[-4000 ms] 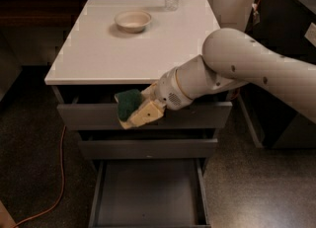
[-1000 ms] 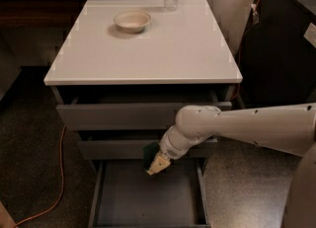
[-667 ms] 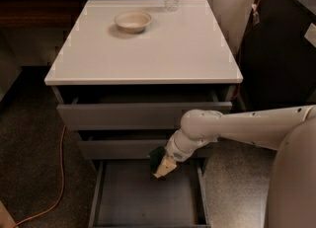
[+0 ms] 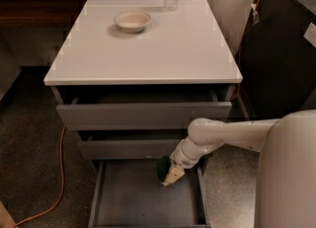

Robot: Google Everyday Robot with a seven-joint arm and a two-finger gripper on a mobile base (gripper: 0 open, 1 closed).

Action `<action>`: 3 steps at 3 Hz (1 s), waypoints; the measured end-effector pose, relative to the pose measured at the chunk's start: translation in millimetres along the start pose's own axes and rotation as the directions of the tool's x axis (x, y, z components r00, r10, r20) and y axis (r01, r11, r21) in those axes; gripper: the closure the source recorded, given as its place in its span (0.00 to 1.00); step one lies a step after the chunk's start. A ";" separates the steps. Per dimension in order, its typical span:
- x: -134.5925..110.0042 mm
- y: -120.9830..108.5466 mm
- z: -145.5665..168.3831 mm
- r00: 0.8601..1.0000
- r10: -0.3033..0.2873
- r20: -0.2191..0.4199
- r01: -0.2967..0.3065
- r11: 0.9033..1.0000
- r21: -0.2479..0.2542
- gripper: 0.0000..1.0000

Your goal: Place sponge into bottom drawer

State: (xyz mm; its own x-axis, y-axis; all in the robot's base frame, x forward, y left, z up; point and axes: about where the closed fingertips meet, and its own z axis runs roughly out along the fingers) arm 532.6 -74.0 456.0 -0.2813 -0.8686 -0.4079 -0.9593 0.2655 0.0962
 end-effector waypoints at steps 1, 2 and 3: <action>20.6 -7.2 20.0 0.998 -0.060 0.000 0.060 0.998 -0.015 1.00; 36.1 -14.0 39.0 0.993 -0.115 0.010 0.115 0.993 -0.023 1.00; 45.6 -18.1 58.6 0.982 -0.184 0.032 0.185 0.983 -0.022 1.00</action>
Offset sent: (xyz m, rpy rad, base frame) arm 0.0101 -0.0297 -0.0791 0.0245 -0.0585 0.1730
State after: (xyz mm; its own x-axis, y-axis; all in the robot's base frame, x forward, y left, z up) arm 538.7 -93.9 382.4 -0.0993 -0.8889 -0.4472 -0.9950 0.0914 0.0392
